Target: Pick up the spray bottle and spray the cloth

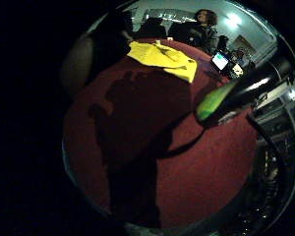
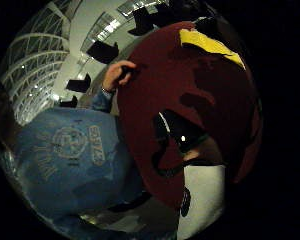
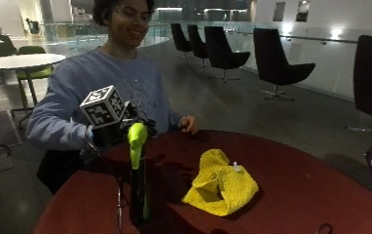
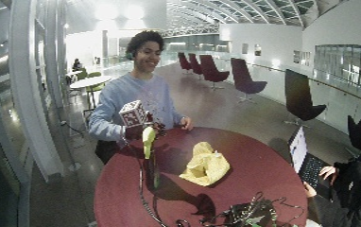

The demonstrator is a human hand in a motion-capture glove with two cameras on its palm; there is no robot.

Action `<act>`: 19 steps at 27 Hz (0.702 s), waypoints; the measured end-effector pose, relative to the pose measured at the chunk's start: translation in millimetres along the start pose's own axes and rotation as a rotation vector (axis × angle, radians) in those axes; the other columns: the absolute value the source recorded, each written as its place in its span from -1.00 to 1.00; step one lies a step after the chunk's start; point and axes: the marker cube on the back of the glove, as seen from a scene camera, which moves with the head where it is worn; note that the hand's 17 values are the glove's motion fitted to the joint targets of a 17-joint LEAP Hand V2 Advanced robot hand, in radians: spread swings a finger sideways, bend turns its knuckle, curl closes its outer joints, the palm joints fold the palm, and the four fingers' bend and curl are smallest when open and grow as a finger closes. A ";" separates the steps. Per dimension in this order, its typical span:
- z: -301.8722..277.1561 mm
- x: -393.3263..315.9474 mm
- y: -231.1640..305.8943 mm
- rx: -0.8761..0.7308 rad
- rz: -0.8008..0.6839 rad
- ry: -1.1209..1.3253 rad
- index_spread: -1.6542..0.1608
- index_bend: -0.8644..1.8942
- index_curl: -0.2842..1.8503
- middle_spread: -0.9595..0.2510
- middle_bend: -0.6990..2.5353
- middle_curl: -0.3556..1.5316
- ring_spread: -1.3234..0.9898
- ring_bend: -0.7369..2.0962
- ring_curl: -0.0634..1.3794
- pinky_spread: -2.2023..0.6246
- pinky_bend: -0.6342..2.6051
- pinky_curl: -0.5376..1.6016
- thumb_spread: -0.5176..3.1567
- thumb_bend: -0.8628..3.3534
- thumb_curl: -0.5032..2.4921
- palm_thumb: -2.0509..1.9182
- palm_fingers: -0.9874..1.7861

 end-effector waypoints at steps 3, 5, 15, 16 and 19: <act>-9.6 10.3 5.1 0.071 0.063 -0.063 0.55 -0.21 -0.62 0.54 -0.34 -0.49 0.15 -0.27 -0.77 0.66 -0.44 -0.40 -0.43 -0.45 -0.58 0.29 0.17; -19.1 22.0 11.0 0.147 0.143 -0.147 0.52 -0.22 -0.59 0.54 -0.35 -0.47 0.15 -0.26 -0.72 0.67 -0.44 -0.37 -0.38 -0.46 -0.57 0.29 0.16; -33.5 83.8 30.1 0.415 0.475 -0.708 0.43 -0.28 -0.54 0.57 -0.39 -0.40 0.15 -0.24 -0.63 0.71 -0.41 -0.29 -0.24 -0.50 -0.55 0.29 0.11; -31.6 87.7 30.1 0.437 0.494 -0.723 0.43 -0.28 -0.54 0.57 -0.40 -0.39 0.15 -0.24 -0.62 0.71 -0.40 -0.28 -0.23 -0.51 -0.54 0.29 0.11; -25.0 96.3 28.8 0.487 0.530 -0.742 0.42 -0.28 -0.53 0.58 -0.40 -0.38 0.16 -0.24 -0.61 0.71 -0.40 -0.27 -0.21 -0.52 -0.54 0.30 0.10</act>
